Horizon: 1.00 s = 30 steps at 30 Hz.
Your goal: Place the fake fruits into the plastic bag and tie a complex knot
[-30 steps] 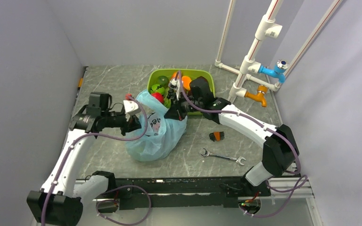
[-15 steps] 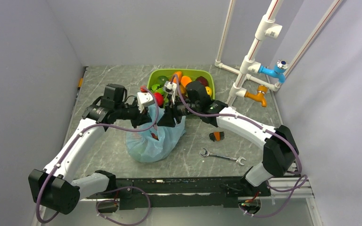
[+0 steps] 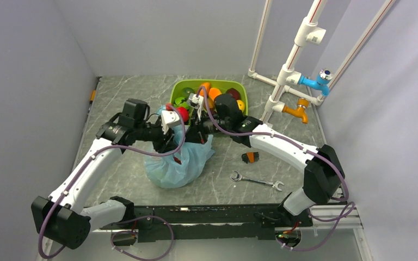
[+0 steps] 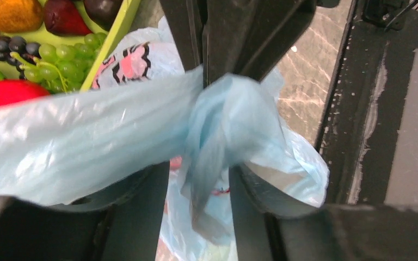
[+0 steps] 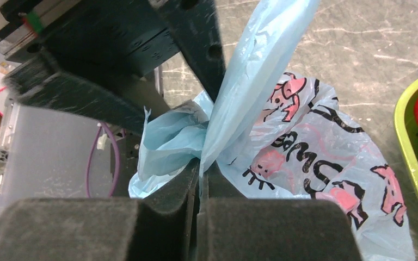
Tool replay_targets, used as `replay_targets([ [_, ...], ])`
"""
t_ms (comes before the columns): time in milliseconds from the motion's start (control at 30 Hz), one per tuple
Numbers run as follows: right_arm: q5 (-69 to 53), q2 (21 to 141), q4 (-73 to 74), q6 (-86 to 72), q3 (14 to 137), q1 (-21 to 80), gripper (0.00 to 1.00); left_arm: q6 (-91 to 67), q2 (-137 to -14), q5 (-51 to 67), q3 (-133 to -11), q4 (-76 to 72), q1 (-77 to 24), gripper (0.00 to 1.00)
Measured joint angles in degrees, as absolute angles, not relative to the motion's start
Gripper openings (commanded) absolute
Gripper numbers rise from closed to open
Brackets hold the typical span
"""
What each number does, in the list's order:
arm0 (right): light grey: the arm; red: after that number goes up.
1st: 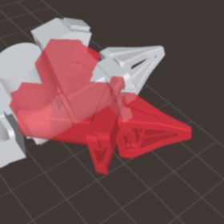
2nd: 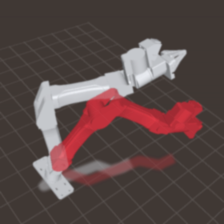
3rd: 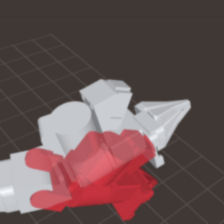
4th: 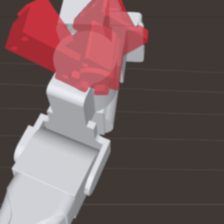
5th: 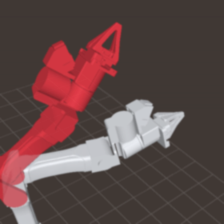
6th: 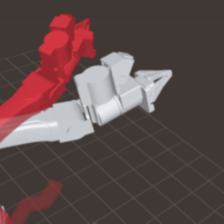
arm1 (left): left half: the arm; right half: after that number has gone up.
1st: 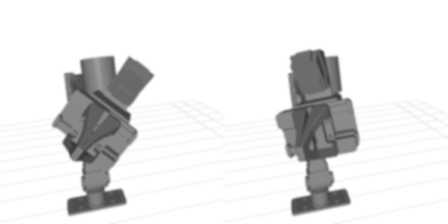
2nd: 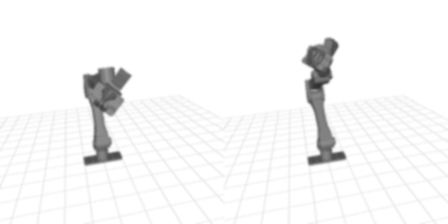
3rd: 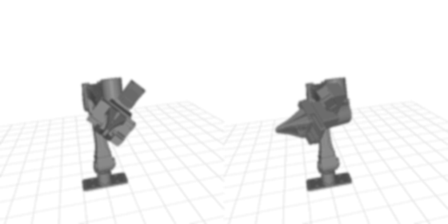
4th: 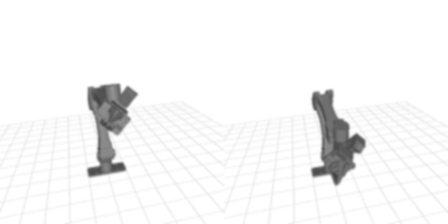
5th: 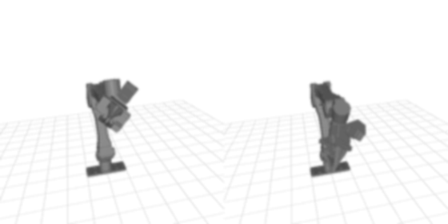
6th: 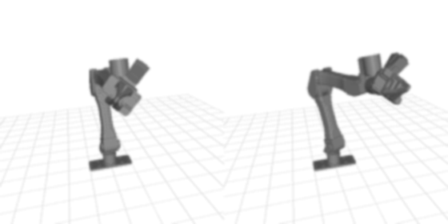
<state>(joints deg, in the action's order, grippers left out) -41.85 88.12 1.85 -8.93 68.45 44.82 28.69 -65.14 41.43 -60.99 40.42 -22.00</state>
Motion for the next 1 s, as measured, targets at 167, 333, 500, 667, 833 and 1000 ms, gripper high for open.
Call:
replay_targets([
  [167, -41.91, 88.12, 1.8, -8.36, 68.05, 44.84, 0.0, 28.75, -59.77, 44.1, -60.99, 42.7, -18.11, 0.49],
  [333, -42.15, 88.12, 1.63, -8.4, 67.46, 44.84, 0.0, 25.65, -54.46, 47.2, -60.99, 40.03, -17.78, 0.47],
  [500, -42.98, 87.99, 1.15, -8.67, 67.22, 44.84, 0.0, 22.41, -57.36, 48.58, -60.99, 35.83, -18.15, 0.48],
  [667, -43.72, 87.61, 0.93, -8.78, 66.92, 44.84, 0.09, 20.53, -61.41, 49.15, -60.45, 33.63, -18.68, 0.02],
  [833, -44.05, 86.56, 1.02, -7.68, 66.08, 44.84, 0.44, 18.72, -61.39, 51.0, -60.47, 33.36, -18.13, 0.0],
  [1000, -44.23, 84.66, 0.95, -7.2, 64.1, 45.06, 0.61, 15.79, -59.99, 51.27, -59.79, 30.2, -16.95, 0.0],
])
